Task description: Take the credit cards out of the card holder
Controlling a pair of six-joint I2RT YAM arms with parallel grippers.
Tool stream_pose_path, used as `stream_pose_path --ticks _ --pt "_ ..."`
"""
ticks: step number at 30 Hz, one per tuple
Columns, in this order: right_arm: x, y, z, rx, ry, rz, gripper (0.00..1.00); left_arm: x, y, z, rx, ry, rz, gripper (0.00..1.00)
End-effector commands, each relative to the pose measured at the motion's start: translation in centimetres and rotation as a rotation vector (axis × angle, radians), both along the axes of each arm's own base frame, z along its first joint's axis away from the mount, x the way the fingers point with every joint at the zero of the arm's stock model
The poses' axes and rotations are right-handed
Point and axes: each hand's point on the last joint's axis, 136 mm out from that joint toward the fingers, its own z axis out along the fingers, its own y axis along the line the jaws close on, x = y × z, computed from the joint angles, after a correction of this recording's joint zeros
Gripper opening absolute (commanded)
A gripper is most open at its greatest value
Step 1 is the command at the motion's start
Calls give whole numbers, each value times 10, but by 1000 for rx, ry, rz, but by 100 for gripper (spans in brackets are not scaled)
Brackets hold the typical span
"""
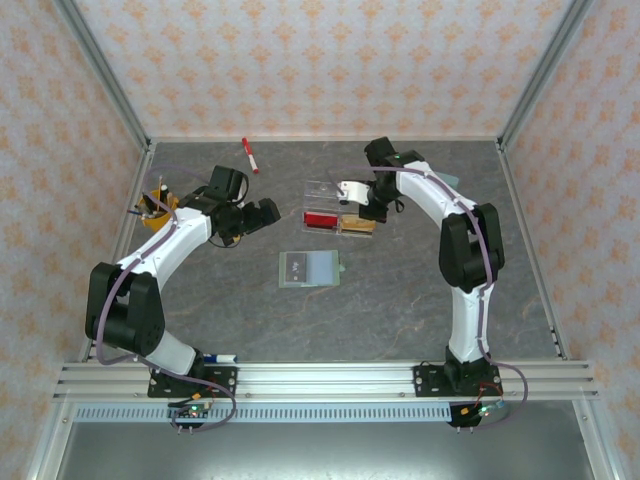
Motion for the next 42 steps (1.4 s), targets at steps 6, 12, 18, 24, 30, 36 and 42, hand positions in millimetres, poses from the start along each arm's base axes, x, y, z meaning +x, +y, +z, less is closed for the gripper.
stream_pose_path --ticks 6,12,18,24,30,36,42 --pt "4 7 -1 12 8 -11 4 5 1 5 2 -17 -13 100" --pt "4 14 3 36 9 -18 3 4 1 6 4 -18 -15 100" --pt "4 16 5 42 9 -19 3 3 1 6 5 -18 -16 100" --pt "5 11 -4 16 11 -37 10 3 1 5 5 -15 -19 100" --pt "8 7 -1 -1 -15 -49 18 2 1 6 4 -16 -20 100" --pt "6 9 19 35 -46 -77 18 0 2 7 5 -16 -18 100" --pt "-10 25 62 222 -78 -199 22 -10 9 6 15 -21 19 100"
